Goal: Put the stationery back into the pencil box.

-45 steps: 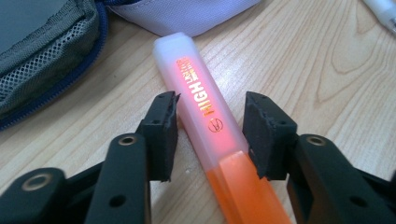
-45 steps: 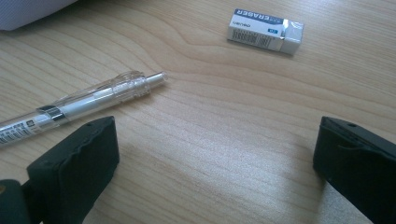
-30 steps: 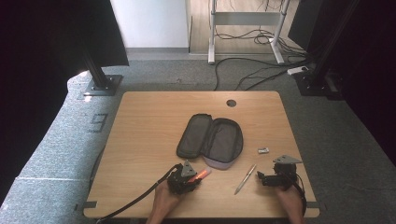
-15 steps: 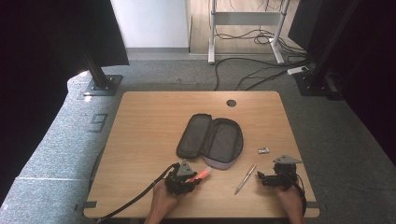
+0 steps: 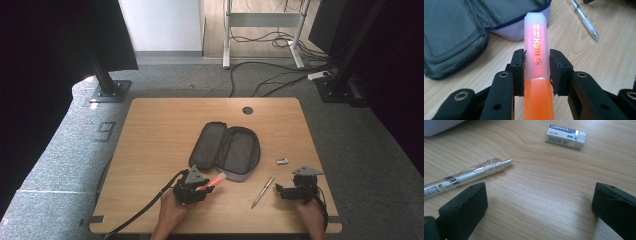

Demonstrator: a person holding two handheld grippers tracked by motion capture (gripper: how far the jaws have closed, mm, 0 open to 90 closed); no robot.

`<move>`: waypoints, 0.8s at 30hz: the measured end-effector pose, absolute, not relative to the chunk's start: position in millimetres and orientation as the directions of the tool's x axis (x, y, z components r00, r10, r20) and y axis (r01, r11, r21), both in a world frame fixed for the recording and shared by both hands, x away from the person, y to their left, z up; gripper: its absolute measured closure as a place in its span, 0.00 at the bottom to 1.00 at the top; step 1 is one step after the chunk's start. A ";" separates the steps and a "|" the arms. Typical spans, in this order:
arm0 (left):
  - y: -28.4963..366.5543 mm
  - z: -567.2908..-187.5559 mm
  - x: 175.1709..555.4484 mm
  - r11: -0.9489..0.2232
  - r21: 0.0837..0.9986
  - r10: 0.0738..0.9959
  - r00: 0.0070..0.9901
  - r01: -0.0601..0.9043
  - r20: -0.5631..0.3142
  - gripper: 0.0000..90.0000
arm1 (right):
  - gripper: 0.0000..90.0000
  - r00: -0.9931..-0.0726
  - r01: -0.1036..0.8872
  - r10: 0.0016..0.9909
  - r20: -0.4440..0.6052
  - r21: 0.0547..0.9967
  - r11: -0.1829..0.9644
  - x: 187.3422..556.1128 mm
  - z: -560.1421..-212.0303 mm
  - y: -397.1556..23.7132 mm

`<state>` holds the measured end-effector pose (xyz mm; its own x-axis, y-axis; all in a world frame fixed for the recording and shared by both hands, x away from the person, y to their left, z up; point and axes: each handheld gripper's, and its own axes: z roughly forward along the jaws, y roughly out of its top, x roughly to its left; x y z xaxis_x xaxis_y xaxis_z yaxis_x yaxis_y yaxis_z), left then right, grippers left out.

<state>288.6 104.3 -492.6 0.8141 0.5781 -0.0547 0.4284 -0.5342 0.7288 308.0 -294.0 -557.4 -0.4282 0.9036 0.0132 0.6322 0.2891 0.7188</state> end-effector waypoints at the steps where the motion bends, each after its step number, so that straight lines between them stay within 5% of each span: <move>1: 103.7 -490.5 289.1 -0.535 0.730 0.578 0.814 0.425 -0.051 0.74 | 0.00 -0.428 0.632 0.904 0.013 0.719 0.289 308.0 -557.4 -294.0; 24: 86.1 -463.0 315.6 -0.531 0.753 0.558 0.829 0.389 -0.035 0.74 | 0.00 -0.428 0.632 0.904 0.013 0.719 0.289 308.0 -557.4 -294.0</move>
<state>315.6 86.1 -463.0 0.8288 0.5584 -0.0352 0.3894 -0.5306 0.7529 308.0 -294.0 -557.4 -0.4281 0.9036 0.0133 0.6323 0.2889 0.7189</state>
